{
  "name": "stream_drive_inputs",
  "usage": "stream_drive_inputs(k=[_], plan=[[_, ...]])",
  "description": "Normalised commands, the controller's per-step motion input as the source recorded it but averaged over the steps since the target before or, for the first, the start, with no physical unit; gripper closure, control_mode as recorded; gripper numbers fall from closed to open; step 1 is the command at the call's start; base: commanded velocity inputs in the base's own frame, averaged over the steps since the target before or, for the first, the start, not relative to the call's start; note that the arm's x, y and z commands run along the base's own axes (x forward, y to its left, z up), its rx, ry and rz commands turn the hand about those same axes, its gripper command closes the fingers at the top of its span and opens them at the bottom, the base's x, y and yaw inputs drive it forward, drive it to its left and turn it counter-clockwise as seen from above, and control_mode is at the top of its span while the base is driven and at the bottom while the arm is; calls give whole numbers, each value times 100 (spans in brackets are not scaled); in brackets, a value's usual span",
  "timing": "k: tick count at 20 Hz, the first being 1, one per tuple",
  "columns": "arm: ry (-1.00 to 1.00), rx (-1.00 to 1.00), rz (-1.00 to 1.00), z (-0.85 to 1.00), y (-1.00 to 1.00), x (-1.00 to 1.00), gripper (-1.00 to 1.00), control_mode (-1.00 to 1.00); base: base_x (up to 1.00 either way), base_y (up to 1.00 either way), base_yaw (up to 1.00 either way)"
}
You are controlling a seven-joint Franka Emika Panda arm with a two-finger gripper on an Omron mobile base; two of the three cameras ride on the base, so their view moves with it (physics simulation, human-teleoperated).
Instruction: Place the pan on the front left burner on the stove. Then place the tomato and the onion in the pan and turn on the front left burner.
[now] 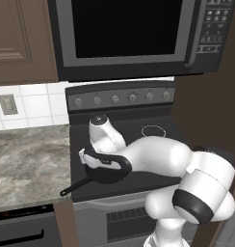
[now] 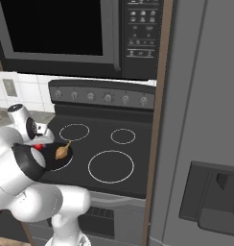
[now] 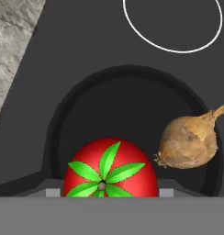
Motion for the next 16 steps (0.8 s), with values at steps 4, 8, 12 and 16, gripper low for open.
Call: stream_drive_inputs(k=[4,8,12,16], plan=[[11,0,-5,-3,-24,1,100,-100,0,0,0],[14,0,-6,-9,-17,0,100,-100,0,0,0],[11,0,-3,-22,-7,0,100,-100,0,0,0],[2,0,-1,-23,0,-7,100,-100,0,0,0]])
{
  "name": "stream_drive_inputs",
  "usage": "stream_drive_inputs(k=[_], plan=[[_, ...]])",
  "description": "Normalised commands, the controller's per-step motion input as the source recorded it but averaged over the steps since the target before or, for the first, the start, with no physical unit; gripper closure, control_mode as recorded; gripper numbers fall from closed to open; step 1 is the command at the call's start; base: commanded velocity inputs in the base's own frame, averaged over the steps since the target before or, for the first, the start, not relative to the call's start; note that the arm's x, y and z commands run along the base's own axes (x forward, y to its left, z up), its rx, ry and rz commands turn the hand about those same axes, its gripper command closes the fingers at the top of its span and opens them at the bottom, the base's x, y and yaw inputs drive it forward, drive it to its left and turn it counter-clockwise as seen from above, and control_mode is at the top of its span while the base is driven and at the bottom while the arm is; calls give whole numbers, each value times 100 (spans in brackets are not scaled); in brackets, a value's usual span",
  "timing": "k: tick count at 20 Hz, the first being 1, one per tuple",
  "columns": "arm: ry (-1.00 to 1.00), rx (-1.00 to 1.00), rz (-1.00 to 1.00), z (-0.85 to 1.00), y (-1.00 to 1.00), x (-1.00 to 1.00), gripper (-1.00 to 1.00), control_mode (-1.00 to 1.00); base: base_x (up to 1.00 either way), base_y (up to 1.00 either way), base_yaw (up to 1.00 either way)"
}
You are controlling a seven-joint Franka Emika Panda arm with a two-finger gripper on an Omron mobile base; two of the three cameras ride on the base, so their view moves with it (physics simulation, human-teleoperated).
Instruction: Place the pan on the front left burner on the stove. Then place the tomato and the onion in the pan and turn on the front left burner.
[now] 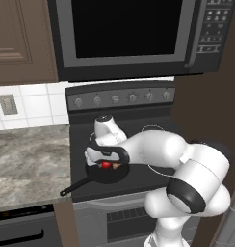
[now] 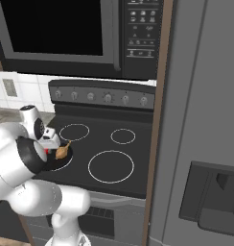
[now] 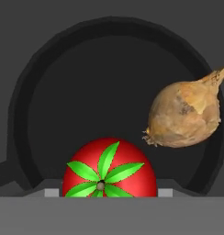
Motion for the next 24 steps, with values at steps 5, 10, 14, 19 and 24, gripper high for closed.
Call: stream_drive_inputs(k=[5,10,14,19,24], plan=[[0,0,0,-12,0,-17,100,-100,0,0,0],[0,0,0,-7,0,-11,100,-100,0,0,0],[0,0,0,-11,0,-1,100,-100,0,0,0],[0,2,0,-16,0,0,100,-100,0,0,0],[-1,5,0,-15,0,0,100,-100,0,0,0]])
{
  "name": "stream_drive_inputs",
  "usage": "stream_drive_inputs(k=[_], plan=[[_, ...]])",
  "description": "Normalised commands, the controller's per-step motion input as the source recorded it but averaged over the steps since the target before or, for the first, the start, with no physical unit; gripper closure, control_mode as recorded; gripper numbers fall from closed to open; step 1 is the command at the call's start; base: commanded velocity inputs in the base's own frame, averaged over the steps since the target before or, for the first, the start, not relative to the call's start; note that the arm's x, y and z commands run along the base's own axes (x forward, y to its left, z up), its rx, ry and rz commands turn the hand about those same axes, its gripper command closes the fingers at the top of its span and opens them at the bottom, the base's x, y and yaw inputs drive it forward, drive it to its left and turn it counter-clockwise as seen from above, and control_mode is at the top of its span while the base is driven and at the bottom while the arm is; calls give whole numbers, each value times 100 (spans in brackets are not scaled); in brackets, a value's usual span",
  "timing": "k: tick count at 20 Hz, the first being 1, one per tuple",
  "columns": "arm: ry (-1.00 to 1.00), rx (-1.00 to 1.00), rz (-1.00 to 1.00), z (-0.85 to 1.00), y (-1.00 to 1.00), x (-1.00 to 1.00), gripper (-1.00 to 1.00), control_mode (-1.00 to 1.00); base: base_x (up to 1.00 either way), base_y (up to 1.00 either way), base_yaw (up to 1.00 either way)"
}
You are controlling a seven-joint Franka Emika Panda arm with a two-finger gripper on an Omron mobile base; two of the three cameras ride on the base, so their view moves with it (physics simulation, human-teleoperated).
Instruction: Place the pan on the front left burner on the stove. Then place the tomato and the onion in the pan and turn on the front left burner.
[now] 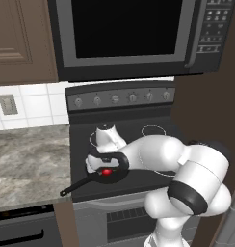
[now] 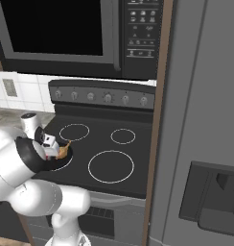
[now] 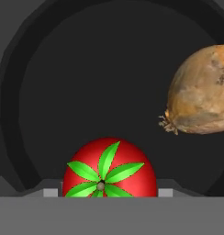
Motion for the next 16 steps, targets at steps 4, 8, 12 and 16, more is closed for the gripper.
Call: stream_drive_inputs(k=[4,8,12,16], plan=[[-4,4,0,-9,0,0,100,-100,0,0,0],[-5,1,0,-4,0,0,100,-100,0,0,0],[-6,0,0,0,0,0,-100,-100,0,0,0],[-6,0,0,0,-5,0,-100,-100,0,0,0]])
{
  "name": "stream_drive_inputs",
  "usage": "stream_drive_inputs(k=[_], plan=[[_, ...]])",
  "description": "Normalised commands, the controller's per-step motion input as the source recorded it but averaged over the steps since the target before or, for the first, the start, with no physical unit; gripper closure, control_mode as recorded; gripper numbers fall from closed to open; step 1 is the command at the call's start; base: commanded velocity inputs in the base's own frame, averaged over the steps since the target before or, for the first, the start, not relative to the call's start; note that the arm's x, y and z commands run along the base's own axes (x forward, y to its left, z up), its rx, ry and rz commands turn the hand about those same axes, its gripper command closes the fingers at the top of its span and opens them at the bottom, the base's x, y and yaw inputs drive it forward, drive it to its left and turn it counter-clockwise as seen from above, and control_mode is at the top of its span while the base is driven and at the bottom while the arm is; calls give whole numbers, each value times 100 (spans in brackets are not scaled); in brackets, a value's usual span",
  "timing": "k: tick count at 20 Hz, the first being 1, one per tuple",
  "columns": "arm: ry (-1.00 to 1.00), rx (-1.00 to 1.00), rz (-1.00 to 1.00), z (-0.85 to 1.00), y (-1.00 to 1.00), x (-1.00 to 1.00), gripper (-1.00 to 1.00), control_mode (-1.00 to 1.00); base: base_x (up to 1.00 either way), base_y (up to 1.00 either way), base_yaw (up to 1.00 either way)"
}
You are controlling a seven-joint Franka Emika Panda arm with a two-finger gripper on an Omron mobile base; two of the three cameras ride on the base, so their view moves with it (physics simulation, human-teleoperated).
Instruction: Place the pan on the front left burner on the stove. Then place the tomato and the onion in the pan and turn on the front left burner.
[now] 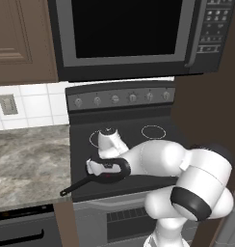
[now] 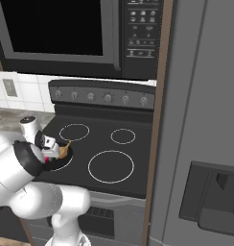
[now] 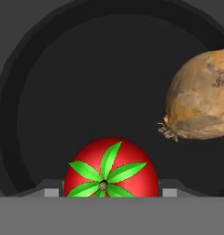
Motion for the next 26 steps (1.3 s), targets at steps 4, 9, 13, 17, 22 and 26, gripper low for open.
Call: stream_drive_inputs(k=[4,9,13,17,22,26], plan=[[-4,0,0,0,-19,0,-100,-100,0,0,0],[-2,0,0,6,-9,0,-100,-100,0,0,0],[-8,2,0,47,0,-12,-100,-100,0,0,0],[-11,4,0,72,0,-30,-100,-100,0,0,0],[-14,1,0,45,0,-8,-100,-100,0,0,0],[-22,0,0,24,1,0,-100,-100,0,0,0]])
